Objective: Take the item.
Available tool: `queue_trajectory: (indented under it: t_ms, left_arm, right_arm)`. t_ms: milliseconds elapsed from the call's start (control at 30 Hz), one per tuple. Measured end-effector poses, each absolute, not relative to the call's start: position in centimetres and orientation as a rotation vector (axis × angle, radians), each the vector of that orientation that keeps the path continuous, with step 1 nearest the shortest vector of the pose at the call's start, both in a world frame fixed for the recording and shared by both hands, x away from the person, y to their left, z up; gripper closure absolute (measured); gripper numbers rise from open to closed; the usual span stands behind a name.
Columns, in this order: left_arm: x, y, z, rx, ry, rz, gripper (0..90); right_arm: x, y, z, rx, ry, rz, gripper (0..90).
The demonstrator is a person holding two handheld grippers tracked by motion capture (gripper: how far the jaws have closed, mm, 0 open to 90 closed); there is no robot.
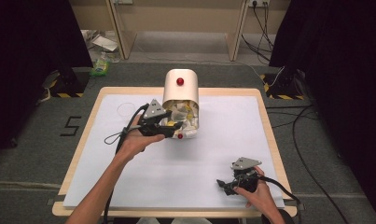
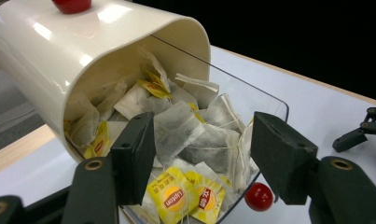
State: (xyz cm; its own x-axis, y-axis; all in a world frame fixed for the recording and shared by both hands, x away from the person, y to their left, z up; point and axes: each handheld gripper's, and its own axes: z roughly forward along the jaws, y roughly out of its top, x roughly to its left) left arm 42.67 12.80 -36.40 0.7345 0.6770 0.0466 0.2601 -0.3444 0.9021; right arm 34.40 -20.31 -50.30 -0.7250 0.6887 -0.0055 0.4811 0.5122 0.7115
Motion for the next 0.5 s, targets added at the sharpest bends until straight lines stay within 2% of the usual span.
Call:
queue_trajectory:
  t_ms: [500]
  left_arm:
    - [42.0,12.3,-37.0,2.014,0.696,0.502,43.3]
  right_arm:
    - [34.4,-20.3,-50.3,0.979,2.469,1.029,7.7]
